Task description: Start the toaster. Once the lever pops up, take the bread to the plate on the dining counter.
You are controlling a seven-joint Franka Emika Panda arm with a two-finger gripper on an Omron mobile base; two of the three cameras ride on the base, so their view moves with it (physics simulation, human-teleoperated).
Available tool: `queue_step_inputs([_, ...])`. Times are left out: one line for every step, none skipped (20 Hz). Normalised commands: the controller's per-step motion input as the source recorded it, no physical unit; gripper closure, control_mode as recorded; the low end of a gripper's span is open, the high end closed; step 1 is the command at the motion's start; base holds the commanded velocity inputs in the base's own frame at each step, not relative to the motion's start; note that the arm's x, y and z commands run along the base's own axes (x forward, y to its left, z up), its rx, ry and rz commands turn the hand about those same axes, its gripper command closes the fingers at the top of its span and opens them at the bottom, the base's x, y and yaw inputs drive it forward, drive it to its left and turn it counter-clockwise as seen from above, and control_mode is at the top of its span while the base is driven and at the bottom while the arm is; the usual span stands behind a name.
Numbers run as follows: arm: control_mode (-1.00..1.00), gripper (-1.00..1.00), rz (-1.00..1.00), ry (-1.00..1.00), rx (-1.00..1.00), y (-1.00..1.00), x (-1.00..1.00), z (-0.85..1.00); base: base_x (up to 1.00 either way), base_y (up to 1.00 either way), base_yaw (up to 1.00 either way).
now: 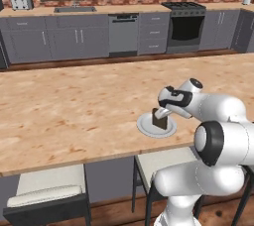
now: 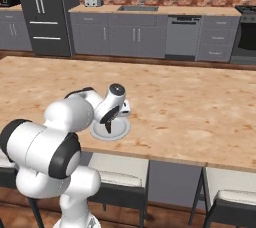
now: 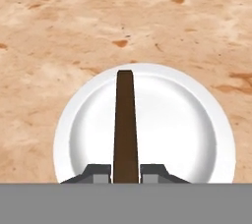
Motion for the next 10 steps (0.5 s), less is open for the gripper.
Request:
queue_step_inputs([-1.0,1.0,0.0,0.0,0.0,0.0,0.03,-0.14,0.0,0.0,0.0])
queue_step_inputs([-1.0,1.0,0.0,0.0,0.0,0.0,0.03,-0.14,0.0,0.0,0.0])
queue_step_inputs([-1.0,1.0,0.0,0.0,0.0,0.0,0.01,-0.14,0.0,0.0,0.0])
queue_step_inputs([-1.0,1.0,0.0,0.0,0.0,0.0,0.01,-0.1,0.0,0.0,0.0])
queue_step_inputs([-1.0,1.0,0.0,0.0,0.0,0.0,0.0,-0.07,0.0,0.0,0.0])
queue_step_inputs([-1.0,1.0,0.0,0.0,0.0,0.0,0.0,-0.01,0.0,0.0,0.0])
queue_step_inputs([-1.0,1.0,0.0,0.0,0.0,0.0,0.0,0.0,0.0,0.0,0.0])
queue_step_inputs([-1.0,1.0,0.0,0.0,0.0,0.0,0.0,0.0,0.0,0.0,0.0])
queue_step_inputs([-1.0,1.0,0.0,0.0,0.0,0.0,0.0,0.0,0.0,0.0,0.0])
queue_step_inputs([-1.0,1.0,0.0,0.0,0.0,0.0,0.0,0.0,0.0,0.0,0.0])
